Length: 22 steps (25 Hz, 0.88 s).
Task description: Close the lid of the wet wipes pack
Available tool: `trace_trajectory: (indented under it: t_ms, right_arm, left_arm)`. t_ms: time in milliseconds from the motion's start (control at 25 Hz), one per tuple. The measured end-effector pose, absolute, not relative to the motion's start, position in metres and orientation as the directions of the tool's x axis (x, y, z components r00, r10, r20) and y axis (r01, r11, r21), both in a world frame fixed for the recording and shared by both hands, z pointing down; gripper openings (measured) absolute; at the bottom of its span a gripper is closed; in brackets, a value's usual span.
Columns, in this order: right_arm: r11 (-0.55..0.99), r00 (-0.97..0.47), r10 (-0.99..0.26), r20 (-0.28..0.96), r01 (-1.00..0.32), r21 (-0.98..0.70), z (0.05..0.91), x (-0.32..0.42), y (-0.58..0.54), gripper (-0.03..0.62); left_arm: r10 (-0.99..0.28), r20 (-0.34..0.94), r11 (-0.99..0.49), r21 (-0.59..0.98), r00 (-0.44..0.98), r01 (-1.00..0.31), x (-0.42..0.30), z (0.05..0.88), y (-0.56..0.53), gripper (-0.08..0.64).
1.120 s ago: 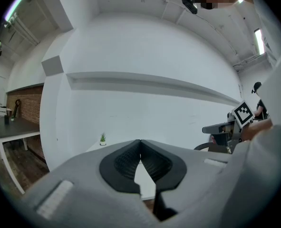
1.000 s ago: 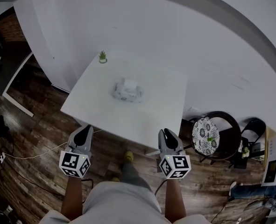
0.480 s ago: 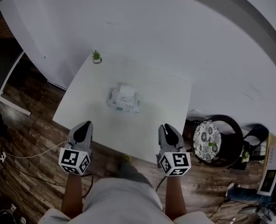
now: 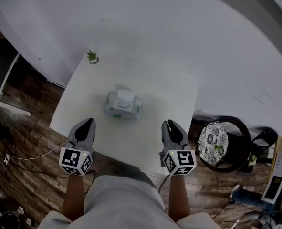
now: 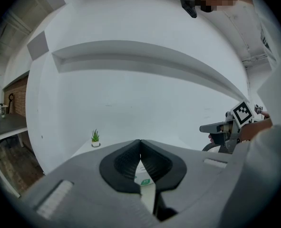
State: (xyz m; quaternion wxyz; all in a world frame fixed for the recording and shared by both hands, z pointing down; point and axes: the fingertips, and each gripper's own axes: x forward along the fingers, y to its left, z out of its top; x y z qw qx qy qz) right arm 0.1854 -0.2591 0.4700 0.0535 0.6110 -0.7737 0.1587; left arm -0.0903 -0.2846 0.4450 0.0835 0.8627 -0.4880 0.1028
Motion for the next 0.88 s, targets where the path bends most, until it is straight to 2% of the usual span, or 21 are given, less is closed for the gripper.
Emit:
trace_trajectory:
  t_ms: [880]
  right_arm:
    - [0.228,-0.278,-0.901,0.334,-0.957,-0.182,0.488,0.142,-0.31,0.069]
  left_arm:
    - [-0.771,0.285,-0.567,0.101,0.57,-0.817,-0.091,0.467,-0.33,0.006]
